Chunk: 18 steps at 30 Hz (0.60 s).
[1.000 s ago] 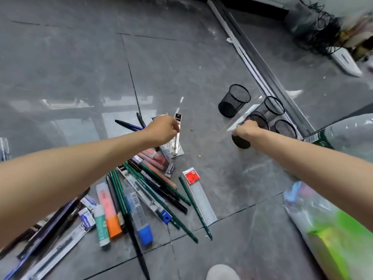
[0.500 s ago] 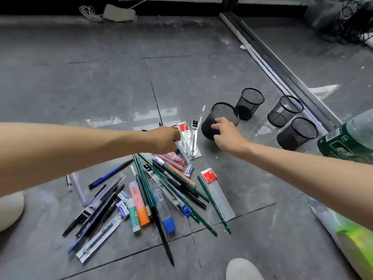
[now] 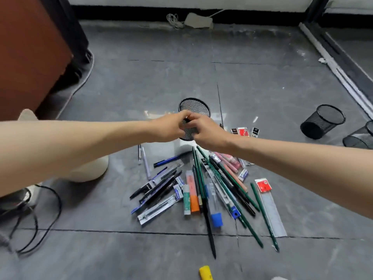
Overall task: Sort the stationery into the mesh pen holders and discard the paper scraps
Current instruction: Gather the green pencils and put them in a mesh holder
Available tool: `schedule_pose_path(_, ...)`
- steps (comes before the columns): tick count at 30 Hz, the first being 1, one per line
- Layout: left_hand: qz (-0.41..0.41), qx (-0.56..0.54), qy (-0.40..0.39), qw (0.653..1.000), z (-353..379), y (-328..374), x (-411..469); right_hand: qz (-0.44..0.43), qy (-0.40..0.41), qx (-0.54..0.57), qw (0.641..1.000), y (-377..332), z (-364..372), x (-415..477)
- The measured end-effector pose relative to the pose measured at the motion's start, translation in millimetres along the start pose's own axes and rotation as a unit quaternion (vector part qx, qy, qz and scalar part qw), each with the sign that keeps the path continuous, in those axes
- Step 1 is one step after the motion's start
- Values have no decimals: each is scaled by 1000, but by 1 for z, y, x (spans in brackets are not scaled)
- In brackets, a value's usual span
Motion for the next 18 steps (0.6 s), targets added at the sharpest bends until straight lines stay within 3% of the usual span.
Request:
schedule_pose_path(8, -62, -16, 80, 995, -17, -60, 6, -53, 9, -44, 998, -17, 27, 37)
schedule_pose_path(14, -93, 5, 84, 992, -4, -88, 27, 74, 18, -24, 997, 22, 52, 22)
schedule_pose_path(18, -89, -9, 89, 992, 12, -92, 35, 159, -21, -6, 987, 58, 73, -4)
Point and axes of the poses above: each hand's wrist, its own x-axis towards the middle knuckle, its own z-axis out of the palm, y = z × x, the point moved 1 cm from there along x, towards the middle knuckle, and after that the axes turned 12 degrees about -x, right-handed, at the moved point
